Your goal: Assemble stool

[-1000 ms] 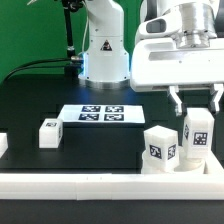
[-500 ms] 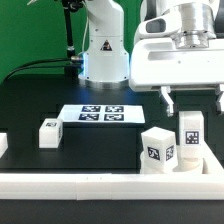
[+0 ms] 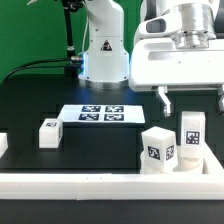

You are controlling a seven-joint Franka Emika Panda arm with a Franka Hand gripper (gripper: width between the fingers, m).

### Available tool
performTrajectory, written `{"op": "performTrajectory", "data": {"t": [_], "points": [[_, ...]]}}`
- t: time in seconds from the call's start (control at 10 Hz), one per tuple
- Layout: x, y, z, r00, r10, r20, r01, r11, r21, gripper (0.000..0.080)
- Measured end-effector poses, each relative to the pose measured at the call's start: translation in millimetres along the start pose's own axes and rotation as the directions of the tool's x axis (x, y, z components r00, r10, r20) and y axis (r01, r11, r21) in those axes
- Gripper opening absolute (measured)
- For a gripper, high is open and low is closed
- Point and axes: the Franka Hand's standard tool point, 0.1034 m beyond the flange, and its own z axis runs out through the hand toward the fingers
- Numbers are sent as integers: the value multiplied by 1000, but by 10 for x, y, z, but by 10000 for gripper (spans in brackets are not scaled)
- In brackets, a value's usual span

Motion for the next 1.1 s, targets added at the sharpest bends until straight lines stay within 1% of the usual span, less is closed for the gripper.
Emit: {"op": "performTrajectory", "data": {"t": [0.3, 0.4, 0.5, 0.6, 0.7, 0.8, 0.9, 1.0, 1.1], "points": [[-1, 0, 0, 1000, -4, 0, 4, 1000, 0, 649], [-13, 7, 12, 999, 15, 29, -15, 1000, -2, 649], [47, 20, -24, 992, 84, 99, -84, 996, -4, 649], [115, 63, -54, 984, 132, 118, -132, 991, -8, 649], [77, 96, -30, 981, 145, 130, -145, 989, -15, 649], [36, 49, -21, 963, 167, 211, -168, 986, -15, 649], [67, 49, -18, 944, 178, 277, -181, 983, -16, 649], [62, 72, 27, 933, 190, 306, -192, 981, -22, 649], [-10, 1, 31, 905, 196, 377, -201, 979, -26, 649]]}}
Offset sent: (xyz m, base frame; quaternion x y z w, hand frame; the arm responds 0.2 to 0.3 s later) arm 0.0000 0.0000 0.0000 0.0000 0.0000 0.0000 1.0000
